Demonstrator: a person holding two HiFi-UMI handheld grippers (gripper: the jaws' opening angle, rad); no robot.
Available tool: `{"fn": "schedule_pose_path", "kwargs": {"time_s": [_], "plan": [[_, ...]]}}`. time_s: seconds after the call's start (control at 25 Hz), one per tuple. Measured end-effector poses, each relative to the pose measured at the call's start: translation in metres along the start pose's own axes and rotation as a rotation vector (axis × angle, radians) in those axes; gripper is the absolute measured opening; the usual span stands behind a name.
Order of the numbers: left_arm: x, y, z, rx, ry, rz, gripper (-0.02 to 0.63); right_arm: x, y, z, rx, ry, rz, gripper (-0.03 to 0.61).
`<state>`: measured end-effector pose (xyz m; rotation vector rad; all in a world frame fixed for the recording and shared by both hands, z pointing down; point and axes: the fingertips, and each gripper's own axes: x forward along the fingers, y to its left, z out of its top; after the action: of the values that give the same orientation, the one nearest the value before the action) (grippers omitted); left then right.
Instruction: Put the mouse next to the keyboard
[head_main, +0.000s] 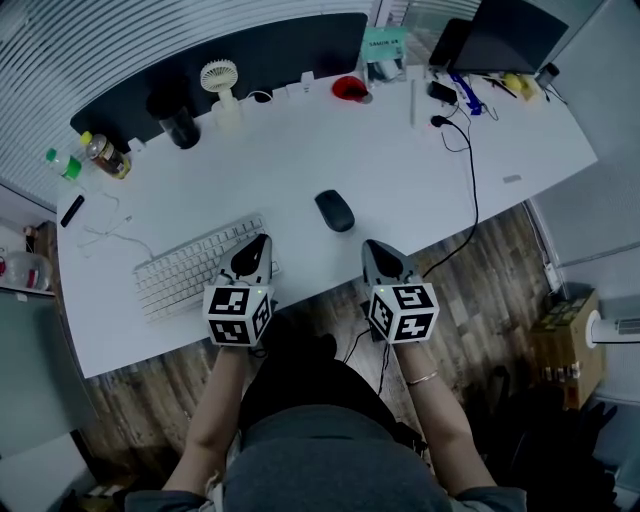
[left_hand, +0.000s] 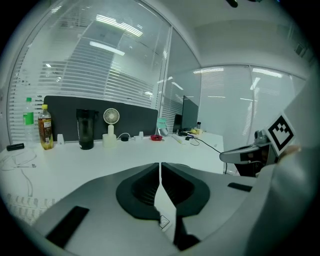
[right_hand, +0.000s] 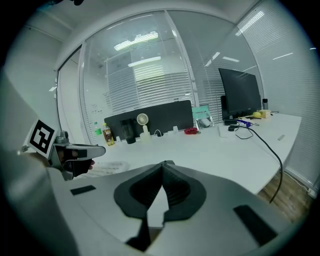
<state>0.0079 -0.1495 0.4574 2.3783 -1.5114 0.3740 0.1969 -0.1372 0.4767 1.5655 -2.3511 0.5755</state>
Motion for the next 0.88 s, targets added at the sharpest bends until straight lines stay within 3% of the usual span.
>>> {"fn": "schedule_pose_path", "kwargs": {"time_s": [0.36,0.88], "plan": [[-0.01,-0.012,-0.002,0.005,-0.005,0.019,0.029,-0.021,0.006,0.002,-0.027,-0.026,0.037,0.002],[-0.019,-0.027,-0.003,0.019,-0.012,0.037,0.029,-0.037,-0.001,-0.003,-0.029,-0.036,0.024,0.002]]}}
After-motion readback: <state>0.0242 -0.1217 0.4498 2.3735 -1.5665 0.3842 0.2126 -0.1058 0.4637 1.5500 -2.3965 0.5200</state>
